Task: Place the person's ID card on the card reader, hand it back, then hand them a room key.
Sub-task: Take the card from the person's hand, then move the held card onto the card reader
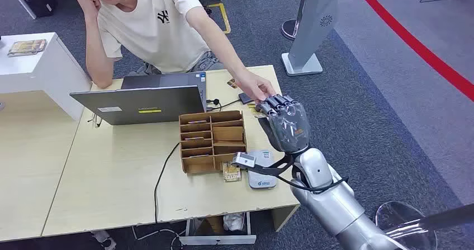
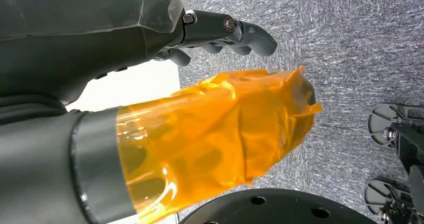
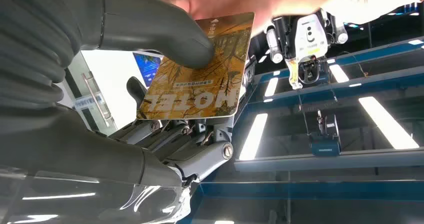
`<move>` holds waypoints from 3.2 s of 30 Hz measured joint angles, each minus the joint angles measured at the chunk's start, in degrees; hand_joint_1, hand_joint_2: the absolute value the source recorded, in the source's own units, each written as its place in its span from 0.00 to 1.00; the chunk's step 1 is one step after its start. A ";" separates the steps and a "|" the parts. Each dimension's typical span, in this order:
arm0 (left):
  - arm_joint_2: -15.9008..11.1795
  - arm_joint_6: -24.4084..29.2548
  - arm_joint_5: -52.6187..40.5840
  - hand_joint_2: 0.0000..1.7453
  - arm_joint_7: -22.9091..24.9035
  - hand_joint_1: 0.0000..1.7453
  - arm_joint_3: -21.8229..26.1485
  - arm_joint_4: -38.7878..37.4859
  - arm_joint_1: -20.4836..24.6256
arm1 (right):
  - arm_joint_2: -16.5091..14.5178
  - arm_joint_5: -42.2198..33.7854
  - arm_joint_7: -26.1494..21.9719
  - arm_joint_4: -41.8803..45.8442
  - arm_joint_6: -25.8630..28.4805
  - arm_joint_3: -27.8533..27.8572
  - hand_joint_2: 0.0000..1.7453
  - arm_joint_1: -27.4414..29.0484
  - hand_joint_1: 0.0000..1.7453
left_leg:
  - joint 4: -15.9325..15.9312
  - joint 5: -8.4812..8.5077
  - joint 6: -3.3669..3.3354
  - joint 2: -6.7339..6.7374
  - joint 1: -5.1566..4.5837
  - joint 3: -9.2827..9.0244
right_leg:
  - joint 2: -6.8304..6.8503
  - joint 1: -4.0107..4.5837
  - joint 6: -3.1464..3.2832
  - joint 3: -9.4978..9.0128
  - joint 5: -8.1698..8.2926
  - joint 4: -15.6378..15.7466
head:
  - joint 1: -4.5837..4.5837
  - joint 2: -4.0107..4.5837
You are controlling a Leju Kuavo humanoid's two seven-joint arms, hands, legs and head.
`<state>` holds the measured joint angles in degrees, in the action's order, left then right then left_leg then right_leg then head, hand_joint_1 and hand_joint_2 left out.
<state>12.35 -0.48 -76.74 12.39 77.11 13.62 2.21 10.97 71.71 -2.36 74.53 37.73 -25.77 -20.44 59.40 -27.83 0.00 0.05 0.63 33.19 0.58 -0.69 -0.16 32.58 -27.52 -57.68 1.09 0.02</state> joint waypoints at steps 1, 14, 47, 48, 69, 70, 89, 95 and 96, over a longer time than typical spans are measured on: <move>0.00 0.00 0.00 0.00 0.00 0.00 0.00 0.00 0.00 | 0.00 0.00 0.00 0.00 0.00 0.00 1.00 0.00 1.00 | 0.00 0.00 0.00 0.00 0.00 0.00 | 0.00 0.00 0.00 0.00 0.00 0.00 | 0.00 0.00; 0.22 -0.05 0.02 0.00 0.01 0.00 0.00 0.00 0.01 | -0.11 -0.06 -0.09 -0.48 -0.64 0.02 1.00 -0.15 1.00 | 0.00 0.00 0.00 0.00 0.00 0.00 | 0.00 0.00 0.00 0.00 0.00 0.00 | 0.00 0.00; 5.21 1.32 4.46 0.00 -1.82 0.00 2.57 2.09 -0.14 | -12.03 -49.64 -12.40 21.18 -10.11 13.31 1.00 20.69 1.00 | -0.01 -0.04 -0.01 -0.01 0.00 0.00 | 0.01 0.00 -0.03 0.01 -0.04 0.00 | 0.00 0.00; 5.21 1.36 4.55 0.00 -1.85 0.00 2.61 2.13 -0.14 | -12.10 -50.46 -12.32 21.40 -10.67 13.36 1.00 20.89 1.00 | -0.01 -0.04 -0.01 0.00 0.00 0.00 | 0.01 0.00 -0.03 0.01 -0.04 0.00 | 0.00 0.00; 5.19 2.99 6.10 0.00 -2.12 0.00 4.99 2.30 -0.10 | -10.74 -59.89 -3.72 18.97 -22.99 12.03 1.00 24.63 1.00 | -0.01 -0.04 -0.02 0.00 0.00 0.00 | 0.01 0.00 -0.03 0.01 -0.04 0.00 | 0.00 0.00; 5.19 3.02 6.10 0.00 -2.12 0.00 5.11 2.29 -0.09 | -10.52 -59.89 -3.50 18.46 -23.14 11.81 1.00 24.63 1.00 | -0.01 -0.04 -0.02 0.00 0.00 0.00 | 0.01 0.00 -0.03 0.01 -0.04 0.00 | 0.00 0.00; 4.75 3.06 6.01 0.00 -1.97 0.00 5.38 2.30 -0.07 | -8.32 -59.93 -0.42 8.40 -24.79 11.50 1.00 24.10 1.00 | -0.01 -0.04 -0.02 0.00 0.00 0.01 | 0.02 0.00 -0.03 0.01 -0.04 0.00 | 0.00 0.00; 4.67 3.06 6.00 0.00 -1.86 0.00 5.39 2.30 -0.06 | -8.26 -59.97 -0.26 6.71 -24.84 11.52 1.00 23.58 1.00 | -0.01 -0.04 -0.02 0.00 0.00 0.01 | 0.02 0.00 -0.03 0.01 -0.04 0.00 | 0.00 0.00; 4.66 3.06 5.99 0.00 -1.85 0.00 5.39 2.29 -0.06 | -8.26 -59.99 -0.23 6.46 -24.88 11.53 1.00 23.47 1.00 | -0.01 -0.04 -0.02 0.00 0.00 0.01 | 0.02 0.00 -0.03 0.01 -0.04 0.00 | 0.00 0.00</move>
<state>17.01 2.58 -70.75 10.55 82.50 15.91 2.15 2.71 11.73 -2.60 81.00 12.85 -14.24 3.03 59.39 -27.87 -0.02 0.05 0.63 33.19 0.60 -0.69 -0.20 32.59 -27.57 -57.68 1.09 0.02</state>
